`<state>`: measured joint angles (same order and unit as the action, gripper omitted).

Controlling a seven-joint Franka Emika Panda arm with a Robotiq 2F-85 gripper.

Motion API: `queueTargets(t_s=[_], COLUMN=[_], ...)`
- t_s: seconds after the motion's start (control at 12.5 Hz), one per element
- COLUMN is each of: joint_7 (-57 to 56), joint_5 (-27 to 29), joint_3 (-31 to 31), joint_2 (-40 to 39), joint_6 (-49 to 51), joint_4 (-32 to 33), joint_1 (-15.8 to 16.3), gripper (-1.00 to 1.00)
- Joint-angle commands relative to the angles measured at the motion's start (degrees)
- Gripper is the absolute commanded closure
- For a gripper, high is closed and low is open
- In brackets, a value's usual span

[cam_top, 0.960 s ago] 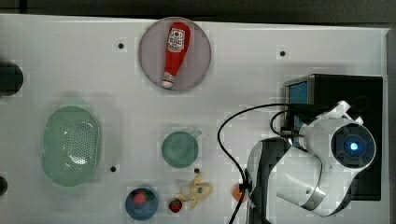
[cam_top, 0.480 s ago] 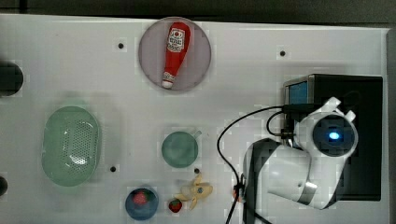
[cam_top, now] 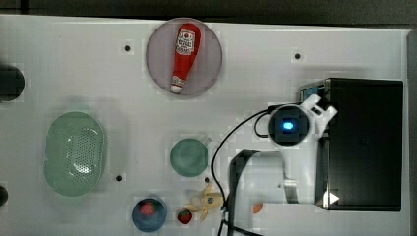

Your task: Flap open oven.

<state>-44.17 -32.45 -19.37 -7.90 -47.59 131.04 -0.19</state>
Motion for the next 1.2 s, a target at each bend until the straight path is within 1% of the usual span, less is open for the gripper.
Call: queueTargets(t_s=[0.08,0.24,0.48,0.64,0.8,0.96,1.2], joint_7=[15.74,23.93,37.71,48.25,55.37,59.76,60.06], joint_5=[-5.82,-10.38,-19.0,-23.7,-28.46,-31.21,-32.39], joint_3=[3.55,5.69,8.06,8.7,8.9,8.98,9.21], joint_2=[-3.84,-6.49,-11.77,-15.69,-19.74,-23.78,-28.35], joint_6=[1.22,2.71,5.18,7.25,8.98,10.23,10.22], joint_4=[0.46,0.45,-0.32,-1.36,-2.48,-3.95,-6.31], joint_1=[4.21,5.71,8.68,10.87,13.14,14.68,16.22], gripper=[0.65,0.65,0.65,0.65,0.65,0.65,0.65])
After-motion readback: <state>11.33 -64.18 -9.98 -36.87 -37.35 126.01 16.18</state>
